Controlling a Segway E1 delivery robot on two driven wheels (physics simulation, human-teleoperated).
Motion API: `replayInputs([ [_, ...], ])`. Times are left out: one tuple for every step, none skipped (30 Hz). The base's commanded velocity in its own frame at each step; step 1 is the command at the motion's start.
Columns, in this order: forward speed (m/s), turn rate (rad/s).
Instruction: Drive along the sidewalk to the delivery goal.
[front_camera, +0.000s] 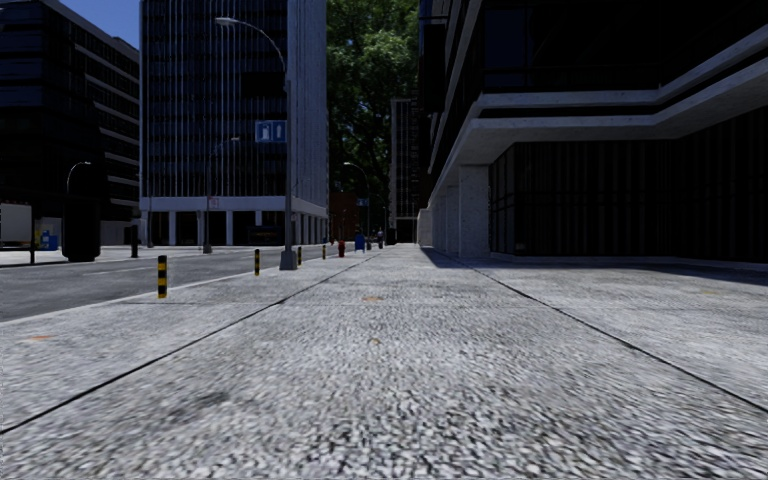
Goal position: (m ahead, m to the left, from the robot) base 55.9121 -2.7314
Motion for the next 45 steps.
replayInputs([
  [2.0, -0.18],
  [2.0, -0.2],
  [2.0, -0.24],
  [2.0, -0.26],
  [2.0, -0.26],
  [2.0, -0.26],
  [2.0, -0.26],
  [2.0, -0.27],
  [2.0, -0.27],
  [2.0, -0.27],
  [2.0, -0.27],
  [2.0, -0.27],
  [2.0, -0.27],
  [2.0, -0.27],
  [2.0, -0.27],
  [2.0, -0.27],
  [2.0, -0.27],
  [2.0, -0.27],
  [2.0, -0.27],
  [2.0, -0.27],
  [2.0, -0.27],
  [2.0, -0.27],
  [2.0, -0.27],
  [2.0, -0.27],
  [2.0, -0.09],
  [2.0, 0.0],
  [2.0, 0.0],
  [2.0, 0.0],
  [2.0, 0.0],
  [2.0, 0.0],
  [2.0, 0.0],
  [2.0, 0.0],
  [2.0, 0.0],
  [2.0, 0.0],
  [2.0, 0.0],
  [2.0, 0.0],
  [2.0, 0.0],
  [2.0, 0.0],
  [2.0, 0.0],
  [2.0, 0.0],
  [2.0, 0.0],
  [2.0, 0.0],
  [2.0, 0.0],
  [2.0, 0.0],
  [2.0, 0.0],
])
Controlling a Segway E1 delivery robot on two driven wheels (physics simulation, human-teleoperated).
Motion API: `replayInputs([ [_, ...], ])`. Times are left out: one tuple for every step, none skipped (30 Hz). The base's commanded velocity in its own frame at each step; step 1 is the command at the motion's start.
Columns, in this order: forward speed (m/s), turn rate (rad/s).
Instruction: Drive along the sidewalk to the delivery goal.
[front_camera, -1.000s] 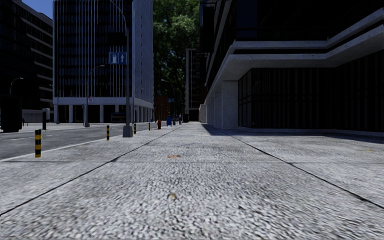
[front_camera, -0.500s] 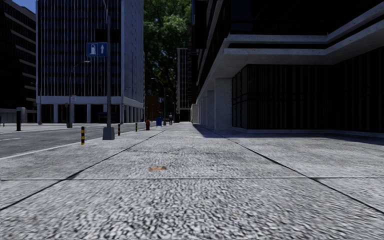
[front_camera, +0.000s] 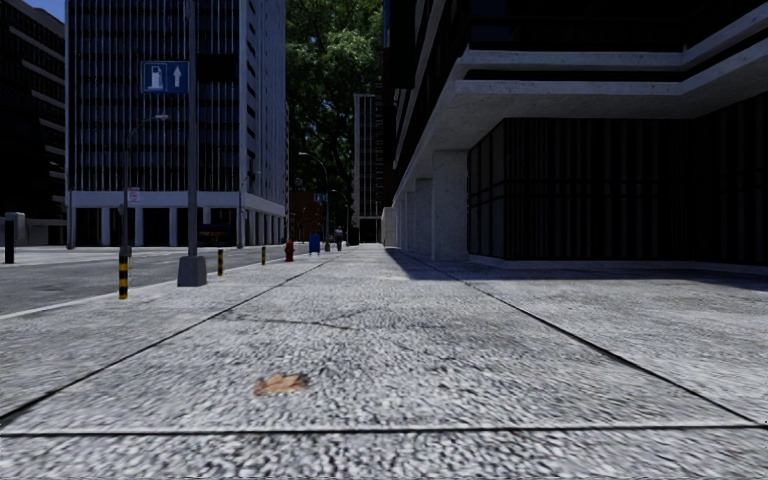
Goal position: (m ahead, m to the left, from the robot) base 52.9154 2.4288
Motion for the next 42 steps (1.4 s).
replayInputs([
  [1.93, 0.0],
  [1.93, 0.0],
  [2.0, 0.0],
  [2.0, 0.0],
  [2.0, 0.0],
  [2.0, 0.0],
  [2.0, 0.0],
  [2.0, 0.0],
  [2.0, 0.0],
  [2.0, 0.0],
  [2.0, 0.0],
  [2.0, 0.0],
  [2.0, 0.0],
  [2.0, 0.0],
  [2.0, 0.0],
  [2.0, 0.0],
  [2.0, 0.0],
  [2.0, 0.0],
  [2.0, 0.0],
  [2.0, 0.0],
  [2.0, 0.0],
  [2.0, 0.0],
  [2.0, 0.0],
  [2.0, 0.0],
  [2.0, 0.0],
  [2.0, 0.0],
  [2.0, 0.0],
  [2.0, 0.0],
  [2.0, 0.0],
  [2.0, 0.0],
  [2.0, 0.0],
  [2.0, 0.0],
  [2.0, 0.0],
  [2.0, 0.0],
  [2.0, 0.0],
  [2.0, 0.0],
  [2.0, 0.0],
  [2.0, 0.0],
  [2.0, 0.0],
  [2.0, 0.0],
  [2.0, 0.0],
  [2.0, 0.0],
])
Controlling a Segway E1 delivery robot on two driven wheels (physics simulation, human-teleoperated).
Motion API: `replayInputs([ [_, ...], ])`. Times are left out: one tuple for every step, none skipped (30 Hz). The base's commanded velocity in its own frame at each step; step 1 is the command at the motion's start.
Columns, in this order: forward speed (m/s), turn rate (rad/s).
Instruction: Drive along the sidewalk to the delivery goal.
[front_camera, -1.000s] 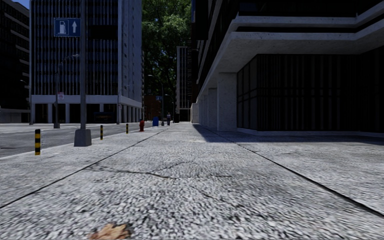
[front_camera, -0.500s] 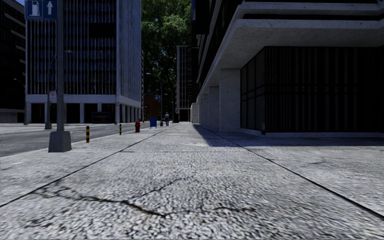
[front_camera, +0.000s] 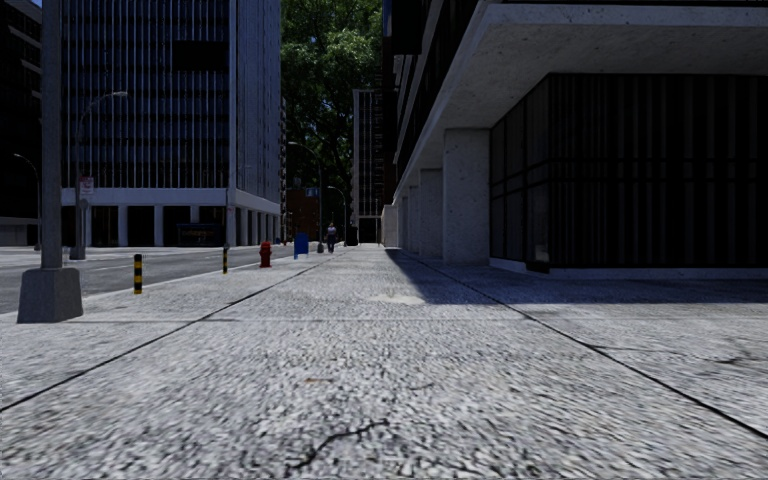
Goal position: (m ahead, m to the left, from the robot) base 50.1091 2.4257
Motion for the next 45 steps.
replayInputs([
  [2.0, 0.0],
  [2.0, 0.0],
  [2.0, 0.0],
  [2.0, 0.0],
  [2.0, 0.0],
  [2.0, 0.0],
  [2.0, 0.0],
  [2.0, 0.0],
  [2.0, 0.0],
  [2.0, 0.0],
  [2.0, 0.0],
  [2.0, 0.0],
  [2.0, 0.0],
  [2.0, 0.0],
  [2.0, 0.0],
  [2.0, 0.0],
  [2.0, 0.0],
  [2.0, 0.0],
  [2.0, 0.0],
  [2.0, 0.0],
  [2.0, 0.0],
  [2.0, 0.0],
  [2.0, 0.0],
  [2.0, 0.0],
  [2.0, 0.0],
  [2.0, 0.0],
  [2.0, 0.0],
  [2.0, 0.0],
  [2.0, 0.0],
  [2.0, 0.0],
  [2.0, 0.0],
  [2.0, 0.0],
  [2.0, 0.0],
  [2.0, 0.0],
  [2.0, 0.0],
  [2.0, 0.0],
  [2.0, 0.0],
  [2.0, 0.0],
  [2.0, 0.0],
  [2.0, 0.0],
  [2.0, 0.0],
  [2.0, 0.0],
  [2.0, 0.0],
  [2.0, 0.0],
  [2.0, 0.0],
])
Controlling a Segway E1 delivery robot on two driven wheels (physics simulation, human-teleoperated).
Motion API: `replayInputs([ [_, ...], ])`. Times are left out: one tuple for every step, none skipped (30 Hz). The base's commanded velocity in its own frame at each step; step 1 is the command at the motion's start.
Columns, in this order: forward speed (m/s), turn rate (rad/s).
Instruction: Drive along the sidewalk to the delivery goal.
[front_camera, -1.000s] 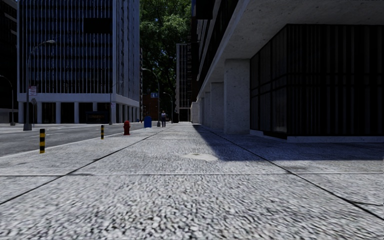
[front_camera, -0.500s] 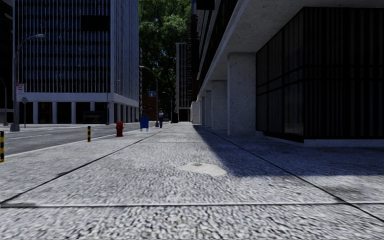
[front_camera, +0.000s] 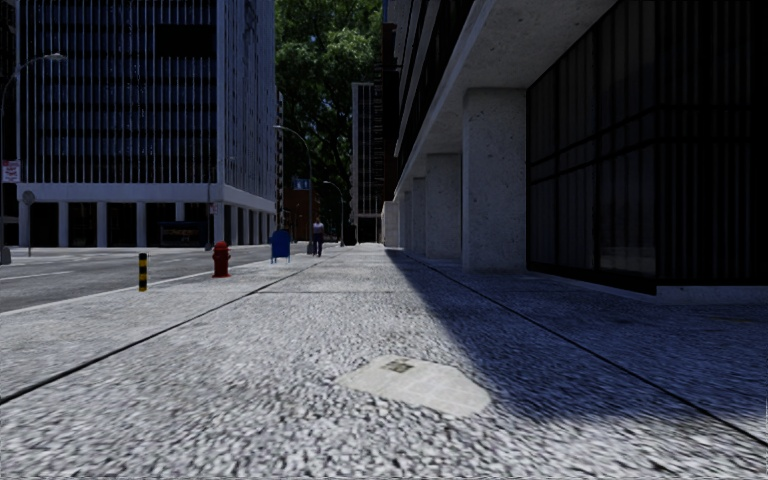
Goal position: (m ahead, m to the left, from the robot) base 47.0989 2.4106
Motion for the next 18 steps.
replayInputs([
  [2.0, 0.0],
  [2.0, 0.0],
  [2.0, 0.0],
  [2.0, 0.0],
  [2.0, 0.0],
  [2.0, 0.0],
  [2.0, 0.0],
  [2.0, 0.0],
  [2.0, 0.0],
  [2.0, 0.0],
  [2.0, 0.0],
  [2.0, 0.0],
  [2.0, 0.0],
  [2.0, 0.0],
  [2.0, 0.0],
  [2.0, 0.0],
  [2.0, 0.0],
  [2.0, 0.0],
])
